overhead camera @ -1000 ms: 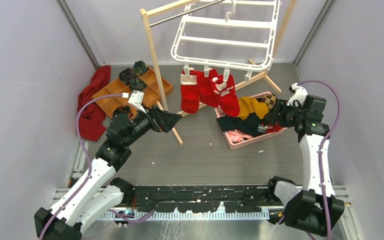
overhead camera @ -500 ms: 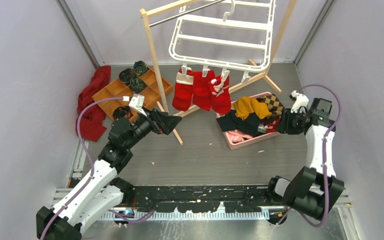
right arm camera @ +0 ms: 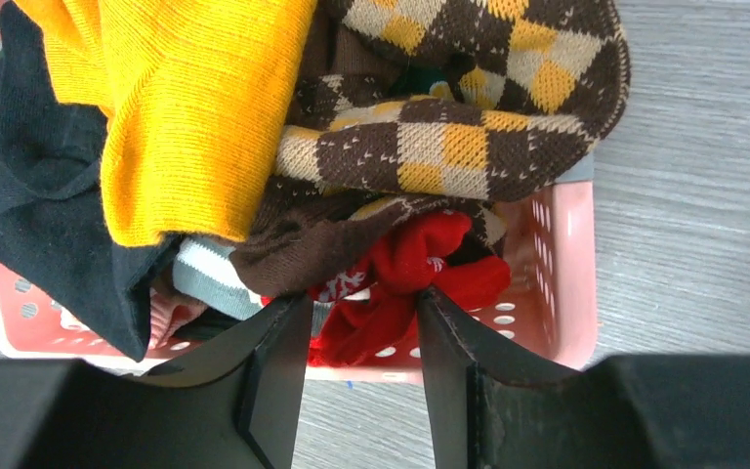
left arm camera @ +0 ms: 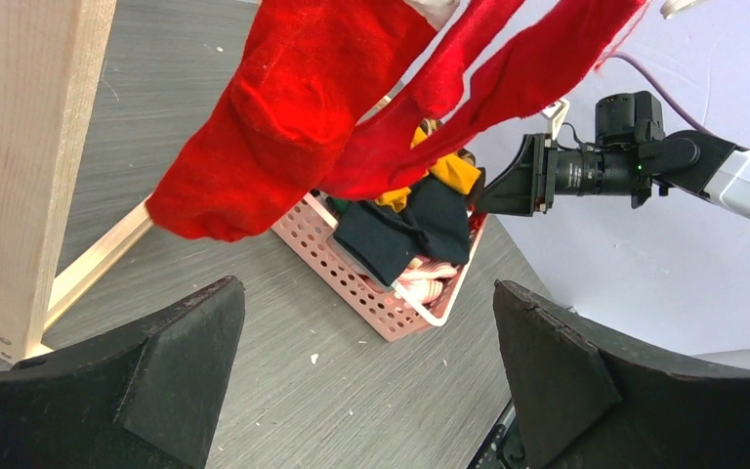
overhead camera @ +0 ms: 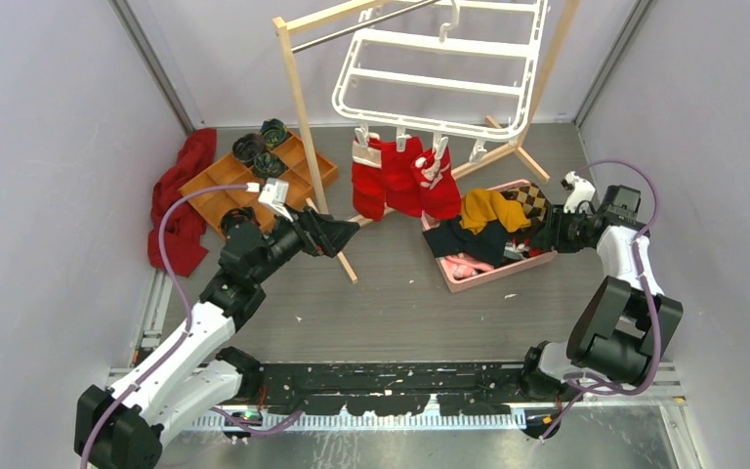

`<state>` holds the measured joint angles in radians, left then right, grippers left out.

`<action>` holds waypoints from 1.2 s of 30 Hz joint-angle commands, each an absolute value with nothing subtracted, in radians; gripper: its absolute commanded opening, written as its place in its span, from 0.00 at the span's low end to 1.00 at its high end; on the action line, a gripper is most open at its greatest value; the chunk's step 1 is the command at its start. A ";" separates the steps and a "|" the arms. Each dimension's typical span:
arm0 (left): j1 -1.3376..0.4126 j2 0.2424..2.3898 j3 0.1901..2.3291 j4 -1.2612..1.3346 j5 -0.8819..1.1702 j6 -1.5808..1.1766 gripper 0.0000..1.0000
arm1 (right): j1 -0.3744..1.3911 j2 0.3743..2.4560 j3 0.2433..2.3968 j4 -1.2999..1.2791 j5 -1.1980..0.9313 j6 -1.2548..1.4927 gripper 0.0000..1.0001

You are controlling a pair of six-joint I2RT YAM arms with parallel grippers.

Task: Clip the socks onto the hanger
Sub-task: Pick up the sock from the bin.

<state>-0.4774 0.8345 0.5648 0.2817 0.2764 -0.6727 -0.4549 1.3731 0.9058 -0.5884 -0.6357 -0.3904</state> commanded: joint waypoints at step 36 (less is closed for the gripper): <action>-0.474 0.847 0.577 0.598 0.463 -0.713 0.91 | -0.514 1.113 1.435 -0.732 -0.939 -0.207 0.01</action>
